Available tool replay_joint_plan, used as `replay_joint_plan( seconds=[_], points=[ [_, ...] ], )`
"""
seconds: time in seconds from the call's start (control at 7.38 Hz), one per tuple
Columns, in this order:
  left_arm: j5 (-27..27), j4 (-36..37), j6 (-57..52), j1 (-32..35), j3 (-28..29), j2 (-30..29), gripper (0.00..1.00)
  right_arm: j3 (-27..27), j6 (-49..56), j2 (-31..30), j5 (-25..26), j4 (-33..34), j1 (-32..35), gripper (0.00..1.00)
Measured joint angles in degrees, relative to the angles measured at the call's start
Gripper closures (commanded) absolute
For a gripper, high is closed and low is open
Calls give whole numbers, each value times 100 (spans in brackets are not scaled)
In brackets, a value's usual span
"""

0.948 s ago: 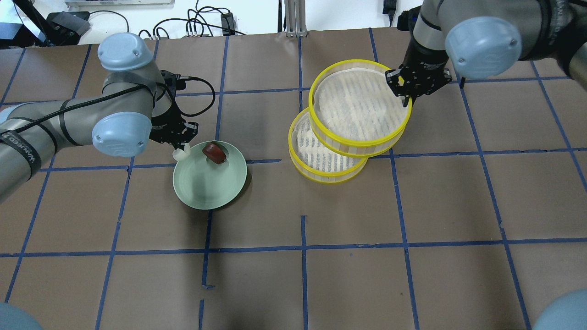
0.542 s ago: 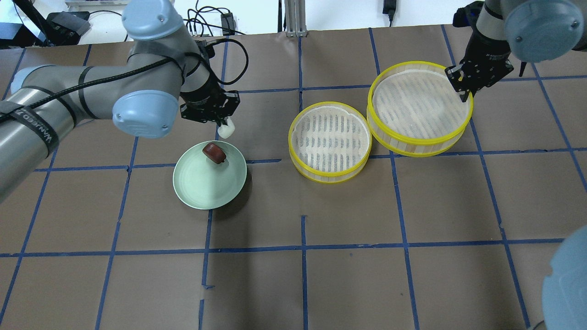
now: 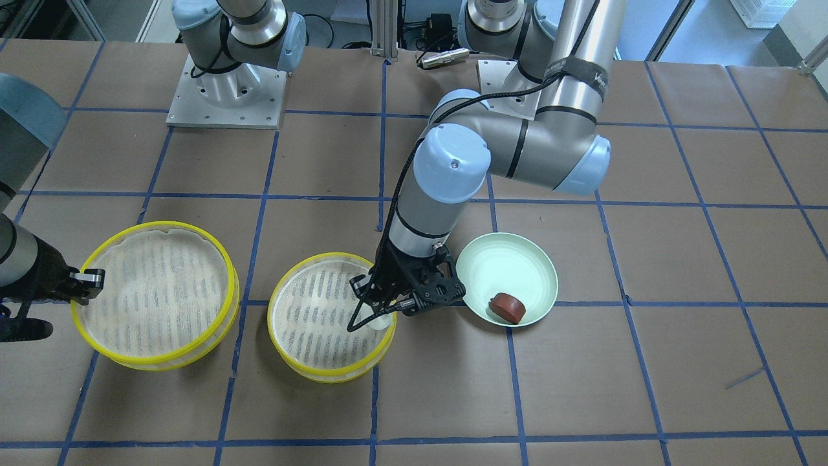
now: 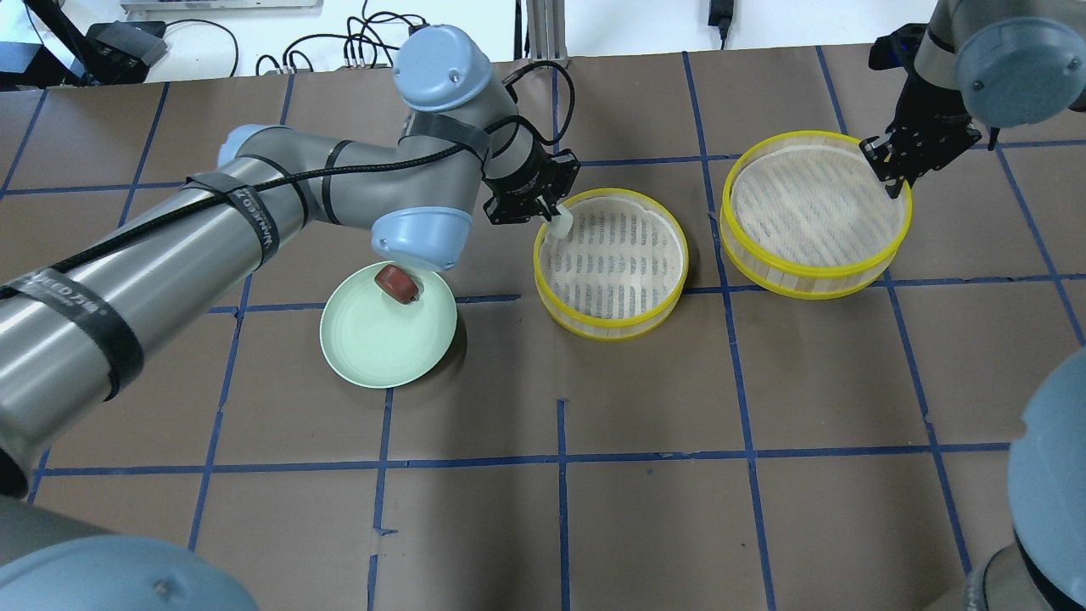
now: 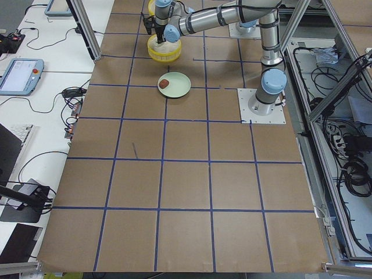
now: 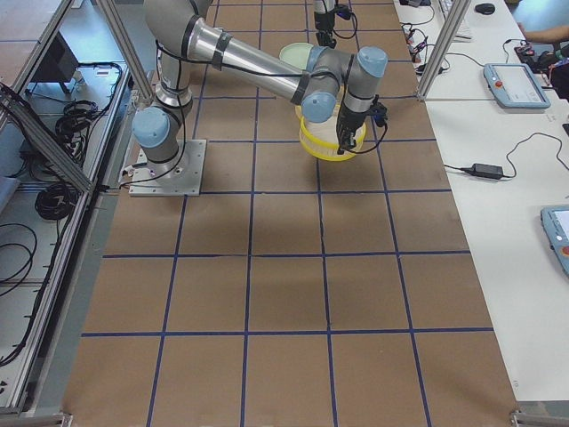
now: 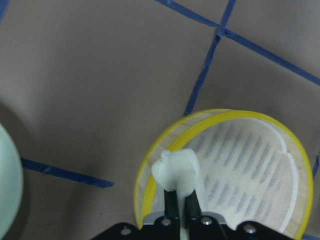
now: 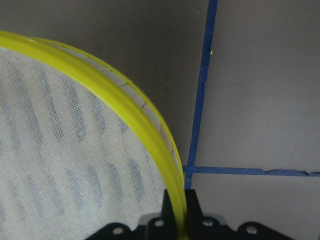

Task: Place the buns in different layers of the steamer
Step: 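Lower white bun into bottom steamer layer and open left gripper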

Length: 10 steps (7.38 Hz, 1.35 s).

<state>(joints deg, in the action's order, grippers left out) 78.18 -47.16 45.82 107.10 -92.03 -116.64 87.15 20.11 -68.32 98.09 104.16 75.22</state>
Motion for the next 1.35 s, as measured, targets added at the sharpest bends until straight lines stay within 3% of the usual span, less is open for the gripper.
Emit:
replay_joint_plan(
  seconds=[0.14,0.95,1.35],
  points=[
    [-26,77,335,82,47,-130,0,42,7,1,0,48,-4,92],
    [42,54,70,123,-29,10,0,94,-49,-47,14,58,-6,92],
    [807,-460,-1672,-253,-97,275,0,99,-665,-101,-64,49,364,91]
  ],
)
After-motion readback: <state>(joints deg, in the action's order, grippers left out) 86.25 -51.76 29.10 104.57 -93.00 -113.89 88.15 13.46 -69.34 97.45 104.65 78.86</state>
